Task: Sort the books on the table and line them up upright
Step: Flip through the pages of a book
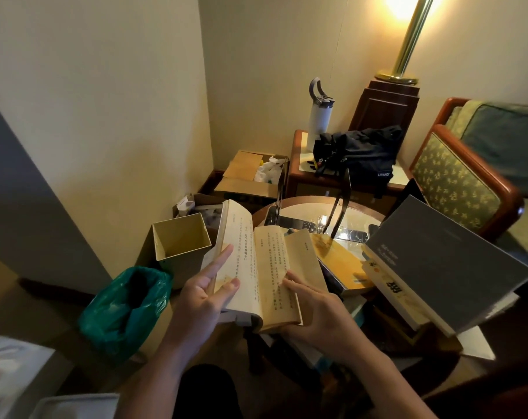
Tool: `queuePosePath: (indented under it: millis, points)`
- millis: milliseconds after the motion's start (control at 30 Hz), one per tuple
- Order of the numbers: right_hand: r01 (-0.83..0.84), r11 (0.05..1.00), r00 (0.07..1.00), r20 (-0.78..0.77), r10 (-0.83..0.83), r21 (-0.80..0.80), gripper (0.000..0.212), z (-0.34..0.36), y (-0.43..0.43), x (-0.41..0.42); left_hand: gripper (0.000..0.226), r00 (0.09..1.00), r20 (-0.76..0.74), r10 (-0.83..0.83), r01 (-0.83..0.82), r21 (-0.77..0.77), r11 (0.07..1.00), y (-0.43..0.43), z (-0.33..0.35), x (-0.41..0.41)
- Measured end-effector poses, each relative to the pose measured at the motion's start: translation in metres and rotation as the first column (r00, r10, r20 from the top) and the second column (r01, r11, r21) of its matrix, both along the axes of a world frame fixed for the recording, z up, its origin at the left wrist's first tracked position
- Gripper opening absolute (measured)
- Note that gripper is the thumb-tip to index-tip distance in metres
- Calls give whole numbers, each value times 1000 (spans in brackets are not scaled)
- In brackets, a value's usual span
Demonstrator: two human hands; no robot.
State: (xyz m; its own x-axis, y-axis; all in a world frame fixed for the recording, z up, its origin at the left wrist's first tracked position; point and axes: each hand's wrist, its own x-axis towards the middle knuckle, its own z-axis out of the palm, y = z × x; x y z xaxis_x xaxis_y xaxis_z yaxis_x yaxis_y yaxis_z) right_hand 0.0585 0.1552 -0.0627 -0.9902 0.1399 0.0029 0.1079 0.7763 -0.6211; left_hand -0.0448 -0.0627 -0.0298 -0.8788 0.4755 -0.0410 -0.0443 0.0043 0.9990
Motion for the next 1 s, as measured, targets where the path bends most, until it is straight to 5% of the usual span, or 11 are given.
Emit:
queuePosePath:
  millis: [400, 700, 900, 1000]
  points:
    - [0, 1000, 999, -34, -1, -23, 75, -5, -4, 5, 52, 969, -245, -23, -28, -204, 979, -6, 1, -4]
    - [58, 989, 996, -59, -67, -136, 67, -4, -10, 8, 52, 964, -266, -27, -32, -214, 976, -6, 5, -1]
    - [138, 989, 969, -200, -146, -51, 61, -12, -18, 12, 53, 962, -273, -27, -34, -215, 976, -6, 6, -2]
    - [203, 961, 940, -238, -245, -187, 60, -20, -28, 14, 54, 964, -264, -40, -21, -222, 975, -6, 8, -1]
